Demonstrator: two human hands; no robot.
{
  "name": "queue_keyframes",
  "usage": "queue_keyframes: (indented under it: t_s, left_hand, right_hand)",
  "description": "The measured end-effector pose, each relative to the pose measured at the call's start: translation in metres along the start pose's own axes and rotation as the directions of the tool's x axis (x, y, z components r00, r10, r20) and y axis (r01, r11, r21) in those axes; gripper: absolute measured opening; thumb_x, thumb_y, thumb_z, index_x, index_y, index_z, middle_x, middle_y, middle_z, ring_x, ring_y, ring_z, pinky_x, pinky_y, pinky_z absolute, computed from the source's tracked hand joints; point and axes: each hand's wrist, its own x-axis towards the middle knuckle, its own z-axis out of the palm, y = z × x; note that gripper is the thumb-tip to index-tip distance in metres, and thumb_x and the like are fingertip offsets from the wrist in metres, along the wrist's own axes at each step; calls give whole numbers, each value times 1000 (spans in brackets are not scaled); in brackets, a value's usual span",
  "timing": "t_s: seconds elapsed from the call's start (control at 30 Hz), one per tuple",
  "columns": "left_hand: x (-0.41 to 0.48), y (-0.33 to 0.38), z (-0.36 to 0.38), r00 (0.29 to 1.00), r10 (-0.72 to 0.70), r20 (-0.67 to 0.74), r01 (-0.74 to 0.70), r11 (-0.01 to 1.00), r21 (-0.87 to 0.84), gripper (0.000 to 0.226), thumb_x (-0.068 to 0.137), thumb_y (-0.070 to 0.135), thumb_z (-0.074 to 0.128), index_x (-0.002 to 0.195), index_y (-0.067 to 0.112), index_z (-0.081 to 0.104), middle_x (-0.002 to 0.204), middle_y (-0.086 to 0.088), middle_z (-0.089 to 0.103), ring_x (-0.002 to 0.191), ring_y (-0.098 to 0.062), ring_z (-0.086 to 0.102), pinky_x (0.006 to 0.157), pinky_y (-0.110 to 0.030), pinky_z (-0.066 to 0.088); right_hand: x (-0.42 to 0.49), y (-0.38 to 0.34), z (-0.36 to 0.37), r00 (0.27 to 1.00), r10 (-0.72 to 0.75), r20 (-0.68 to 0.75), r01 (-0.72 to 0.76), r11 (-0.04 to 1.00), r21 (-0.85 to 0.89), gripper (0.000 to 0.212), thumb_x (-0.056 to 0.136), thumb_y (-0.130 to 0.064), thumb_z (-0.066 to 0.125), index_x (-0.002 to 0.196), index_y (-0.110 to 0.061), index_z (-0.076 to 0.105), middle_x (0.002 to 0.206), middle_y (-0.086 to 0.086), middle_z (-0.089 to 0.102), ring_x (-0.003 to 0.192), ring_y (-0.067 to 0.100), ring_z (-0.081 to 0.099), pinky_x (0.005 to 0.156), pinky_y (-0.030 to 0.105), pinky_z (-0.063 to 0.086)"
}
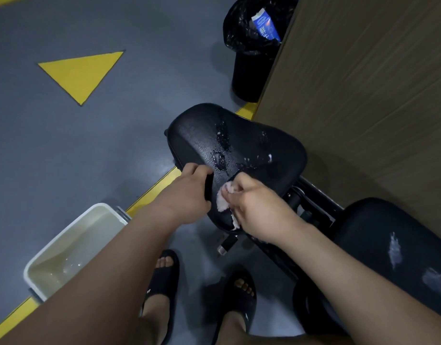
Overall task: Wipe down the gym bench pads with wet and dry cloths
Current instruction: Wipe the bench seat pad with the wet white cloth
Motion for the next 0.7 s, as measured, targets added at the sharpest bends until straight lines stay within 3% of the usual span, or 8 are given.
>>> queue_keyframes:
  t_s: [0.07,0.17,0.23,0.33,0.4,0.53,0.63,0.7]
  left_hand:
    - [0,2,-1,1000,-7,0,7,1000,-2,70,87,20,69,148,25,35,145,0,28,119,-29,55,102,-40,46]
    - [0,2,0,1000,-6,1,6,1000,5,71,87,21,69,148,26,33,144,1,27,116,-27,55,99,-40,48]
    - [0,2,-1,1000,-2,1,2,1000,8,72,87,21,69,149,26,33,144,1,27,116,-27,56,99,-38,47]
    - [0,1,0,1000,-5,-1,5,1000,11,72,87,21,70,149,25,32,144,0,28,119,-27,54,98,-34,44]
    - [0,2,1,1000,-8,-6,8,1000,8,73,87,22,70,150,25,32,145,0,27,121,-27,53,97,-32,44]
    - [1,4,3,1000,-8,3,8,1000,-2,74,88,22,71,150,24,31,145,1,25,113,-25,54,83,-27,46]
    - [1,5,3,1000,-13,-10,13,1000,11,74,87,22,72,149,23,32,144,0,27,113,-26,55,83,-29,45]
    - [2,7,4,1000,-23,-9,23,1000,9,74,86,22,72,148,22,33,144,-2,27,114,-27,55,88,-29,45]
  right_hand:
    - [4,16,-4,996,80,-45,-81,997,-19,17,97,-35,57,100,-19,60,91,-9,52,81,16,60,68,26,46]
    - [6,36,-20,958,245,-152,-255,965,-52,11,99,-21,55,93,-25,64,85,-11,61,67,9,58,65,26,44]
    - [0,29,-16,983,152,-105,-158,986,-50,17,102,-21,52,88,-24,60,79,-6,61,59,9,60,61,26,46]
    - [-11,8,-4,994,5,107,-1,999,-38,13,98,-24,57,106,-23,67,96,-5,51,74,22,63,67,34,54]
    - [-8,17,-14,990,56,133,-55,998,-16,23,95,-22,62,113,-31,72,101,-9,51,79,18,64,76,32,55]
    - [-17,38,-29,965,249,-79,-254,966,-52,18,100,-27,58,110,-33,71,97,-11,49,70,11,59,72,29,52]
    - [-25,15,-13,991,128,31,-125,989,-80,17,95,-19,60,108,-26,67,103,-4,51,75,20,61,69,34,53]
    - [-28,3,-6,991,65,120,-50,991,-125,23,86,-17,68,108,-23,64,102,0,47,69,24,57,62,37,53]
